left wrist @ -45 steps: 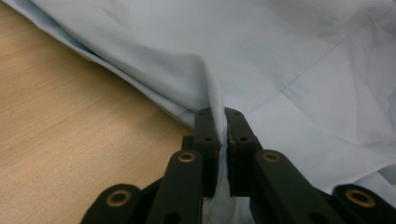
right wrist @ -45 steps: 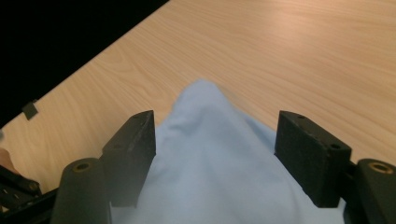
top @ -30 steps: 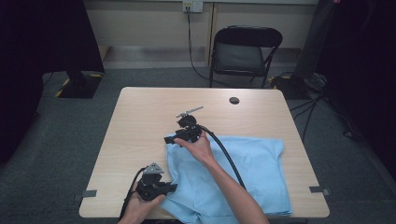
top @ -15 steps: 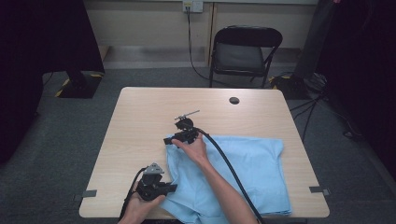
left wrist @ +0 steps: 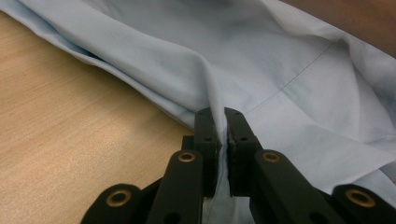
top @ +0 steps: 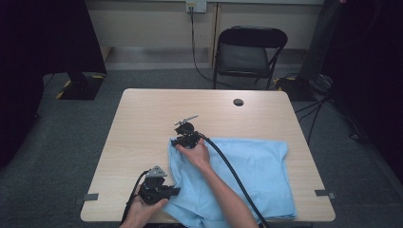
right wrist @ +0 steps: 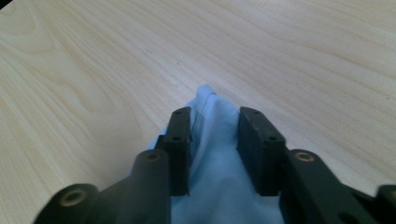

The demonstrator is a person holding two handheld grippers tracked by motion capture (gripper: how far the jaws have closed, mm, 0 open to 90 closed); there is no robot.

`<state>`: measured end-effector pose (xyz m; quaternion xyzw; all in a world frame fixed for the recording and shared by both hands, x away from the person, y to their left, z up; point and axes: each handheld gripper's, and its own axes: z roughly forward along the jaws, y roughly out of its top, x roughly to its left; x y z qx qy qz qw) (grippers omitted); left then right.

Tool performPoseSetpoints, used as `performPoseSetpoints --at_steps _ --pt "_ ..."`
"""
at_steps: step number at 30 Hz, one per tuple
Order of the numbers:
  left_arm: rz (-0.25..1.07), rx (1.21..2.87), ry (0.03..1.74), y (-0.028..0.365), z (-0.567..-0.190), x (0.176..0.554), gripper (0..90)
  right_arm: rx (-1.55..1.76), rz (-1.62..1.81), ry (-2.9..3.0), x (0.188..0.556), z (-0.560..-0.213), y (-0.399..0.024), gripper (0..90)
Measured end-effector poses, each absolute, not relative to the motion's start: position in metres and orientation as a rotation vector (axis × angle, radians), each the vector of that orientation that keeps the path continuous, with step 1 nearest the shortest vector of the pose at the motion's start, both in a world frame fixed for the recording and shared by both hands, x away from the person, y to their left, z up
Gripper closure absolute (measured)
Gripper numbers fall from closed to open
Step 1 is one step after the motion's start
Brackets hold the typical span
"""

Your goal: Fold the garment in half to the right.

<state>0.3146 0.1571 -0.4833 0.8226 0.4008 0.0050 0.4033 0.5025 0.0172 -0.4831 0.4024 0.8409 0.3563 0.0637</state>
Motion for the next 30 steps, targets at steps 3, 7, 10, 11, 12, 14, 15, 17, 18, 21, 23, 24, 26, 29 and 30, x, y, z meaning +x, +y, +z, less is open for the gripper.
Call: performPoseSetpoints --at_steps 3,7,10,11,12,14,15,17,18,21,23,24,26,29,30 --pt "0.013 2.077 1.013 0.157 -0.483 0.315 85.8 1.228 1.079 2.553 0.504 -0.483 0.016 80.1" --pt "0.013 2.074 1.016 0.157 -0.483 0.314 85.8 1.221 1.089 2.577 0.505 -0.483 0.015 87.5" --pt "0.014 2.074 1.015 0.157 -0.483 0.314 85.8 1.226 1.107 2.579 0.505 -0.482 0.014 87.9" --pt "0.015 2.072 1.015 0.157 -0.483 0.314 85.8 1.218 1.111 2.582 0.505 -0.481 0.014 88.0" --pt "0.016 2.071 1.014 0.158 -0.482 0.314 85.8 1.219 1.12 2.579 0.505 -0.48 0.013 88.1" --pt "0.018 2.069 1.013 0.158 -0.482 0.313 85.8 1.218 1.133 2.578 0.504 -0.477 0.012 88.2" --pt "0.018 2.069 1.013 0.159 -0.482 0.313 85.8 1.221 1.142 2.575 0.504 -0.475 0.011 88.2" --pt "0.021 2.061 1.019 0.159 -0.481 0.313 85.8 1.214 1.156 2.567 0.504 -0.471 0.01 88.3" --pt "0.02 2.059 1.019 0.16 -0.481 0.313 85.8 1.215 1.165 2.563 0.505 -0.468 0.009 88.3" --pt "0.025 2.051 1.018 0.162 -0.479 0.312 85.7 1.216 1.188 2.555 0.505 -0.463 0.006 88.3" --pt "0.027 2.042 1.016 0.164 -0.477 0.312 85.8 1.216 1.202 2.549 0.505 -0.459 0.005 88.4" --pt "0.029 2.037 1.016 0.164 -0.476 0.311 85.8 1.214 1.206 2.547 0.504 -0.457 0.004 88.4" --pt "0.028 2.033 1.013 0.165 -0.475 0.311 85.8 1.211 1.222 2.544 0.504 -0.453 0.003 88.4" --pt "0.03 2.022 1.015 0.167 -0.473 0.31 85.8 1.206 1.238 2.539 0.504 -0.448 0.003 88.5" --pt "0.032 2.019 1.013 0.168 -0.472 0.31 85.8 1.207 1.243 2.538 0.504 -0.446 0.002 88.4"
